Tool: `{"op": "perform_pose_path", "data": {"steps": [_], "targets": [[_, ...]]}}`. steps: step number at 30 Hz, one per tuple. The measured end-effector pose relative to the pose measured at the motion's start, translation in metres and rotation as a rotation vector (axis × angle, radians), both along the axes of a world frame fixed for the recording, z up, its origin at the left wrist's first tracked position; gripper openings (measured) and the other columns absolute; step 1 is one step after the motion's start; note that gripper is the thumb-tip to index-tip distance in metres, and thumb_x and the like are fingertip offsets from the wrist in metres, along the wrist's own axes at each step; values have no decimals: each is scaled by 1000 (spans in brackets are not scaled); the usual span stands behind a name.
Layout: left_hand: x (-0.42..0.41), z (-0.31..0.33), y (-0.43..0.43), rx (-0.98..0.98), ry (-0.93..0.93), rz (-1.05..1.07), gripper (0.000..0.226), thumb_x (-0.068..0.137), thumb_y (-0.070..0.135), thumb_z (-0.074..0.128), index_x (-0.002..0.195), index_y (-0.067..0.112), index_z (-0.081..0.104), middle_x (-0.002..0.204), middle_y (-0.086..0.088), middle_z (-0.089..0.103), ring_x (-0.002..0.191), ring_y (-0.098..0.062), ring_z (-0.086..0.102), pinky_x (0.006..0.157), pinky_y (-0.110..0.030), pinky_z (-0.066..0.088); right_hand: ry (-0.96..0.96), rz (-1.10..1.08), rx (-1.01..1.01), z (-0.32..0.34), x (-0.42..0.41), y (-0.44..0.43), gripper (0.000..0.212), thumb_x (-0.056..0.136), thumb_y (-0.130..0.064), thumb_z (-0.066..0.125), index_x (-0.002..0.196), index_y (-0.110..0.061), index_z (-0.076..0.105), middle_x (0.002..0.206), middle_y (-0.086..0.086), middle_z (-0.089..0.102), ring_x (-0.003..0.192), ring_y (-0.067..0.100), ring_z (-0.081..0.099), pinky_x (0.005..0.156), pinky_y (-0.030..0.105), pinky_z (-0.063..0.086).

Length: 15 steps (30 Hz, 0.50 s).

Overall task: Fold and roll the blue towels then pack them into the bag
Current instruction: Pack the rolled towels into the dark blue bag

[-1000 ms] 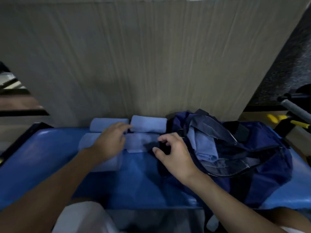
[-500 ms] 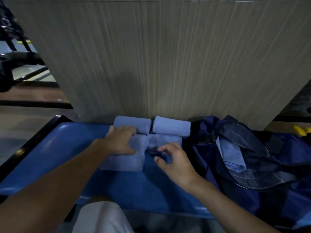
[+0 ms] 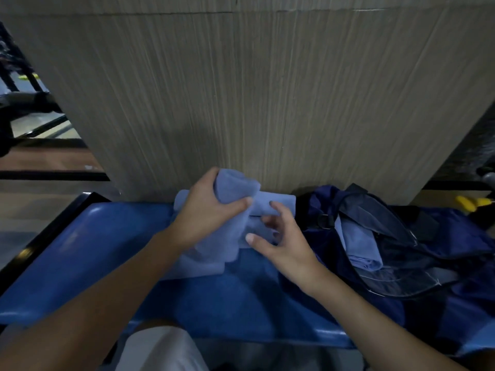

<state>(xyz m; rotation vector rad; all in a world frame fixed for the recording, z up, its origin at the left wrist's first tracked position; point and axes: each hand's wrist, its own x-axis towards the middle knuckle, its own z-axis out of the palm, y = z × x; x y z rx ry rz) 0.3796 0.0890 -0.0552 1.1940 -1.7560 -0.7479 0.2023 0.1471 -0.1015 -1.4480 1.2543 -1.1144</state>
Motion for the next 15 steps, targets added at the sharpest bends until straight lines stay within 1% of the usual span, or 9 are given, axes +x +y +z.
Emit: {"op": "perform_pose_path", "data": {"steps": [1, 3, 4, 5, 8, 10, 12, 13, 15], "targets": [[-14, 6, 5, -11, 50, -8, 36, 75, 40, 82, 99, 26, 57, 97, 13, 65, 90, 2, 62, 79, -23, 49, -40, 9, 5, 6, -6, 2, 81, 78, -31, 78, 141, -36, 27, 122, -12, 52, 116, -2, 50, 92, 12, 44], [-43, 14, 16, -8, 116, 22, 38, 77, 31, 82, 101, 26, 54, 96, 11, 63, 85, 5, 60, 72, -11, 47, -122, 20, -2, 16, -20, 6, 93, 76, -34, 80, 147, -38, 19, 126, -9, 56, 120, 3, 53, 100, 25, 47], [-57, 15, 19, -6, 141, 22, 38, 78, 27, 82, 103, 23, 55, 95, 9, 63, 83, 7, 60, 70, -9, 46, -165, 26, -13, 21, -28, 9, 94, 77, -32, 80, 147, -38, 19, 127, -7, 59, 119, 5, 56, 98, 30, 50], [-71, 17, 23, 6, 165, 11, 36, 79, 24, 81, 104, 20, 55, 93, 8, 64, 80, 9, 60, 67, -8, 46, -203, 28, -27, 26, -36, 13, 90, 78, -28, 79, 147, -38, 21, 127, -5, 60, 117, 7, 58, 95, 31, 52], [-106, 15, 26, 73, 193, 0, 36, 79, 30, 79, 104, 21, 56, 93, 9, 66, 79, 7, 64, 67, -12, 49, -265, -8, -63, 32, -61, 23, 76, 84, -19, 74, 143, -39, 30, 120, -4, 65, 110, 9, 64, 86, 30, 55], [-127, 15, 27, 99, 184, -20, 37, 81, 31, 77, 107, 20, 54, 95, 8, 65, 79, 7, 63, 65, -10, 48, -283, -61, -75, 31, -79, 27, 72, 87, -18, 70, 143, -40, 30, 119, -3, 65, 110, 10, 64, 90, 33, 55], [-149, 12, 29, 97, 155, -58, 37, 83, 31, 75, 109, 20, 51, 95, 8, 64, 79, 5, 62, 65, -10, 48, -272, -104, -99, 28, -98, 30, 69, 90, -18, 67, 144, -41, 29, 126, -8, 61, 118, 9, 58, 95, 35, 53], [-161, 11, 30, 103, 144, -82, 38, 83, 33, 74, 111, 21, 50, 95, 8, 63, 81, 4, 62, 69, -13, 50, -266, -125, -109, 26, -108, 32, 69, 91, -18, 66, 144, -41, 29, 128, -13, 60, 121, 9, 56, 96, 35, 52], [-181, 6, 30, 118, 100, -138, 45, 83, 45, 69, 117, 23, 48, 103, 9, 62, 92, 1, 61, 84, -22, 52, -255, -180, -115, 22, -128, 36, 68, 92, -16, 64, 143, -43, 29, 124, -20, 60, 120, 7, 56, 97, 36, 52]]}}
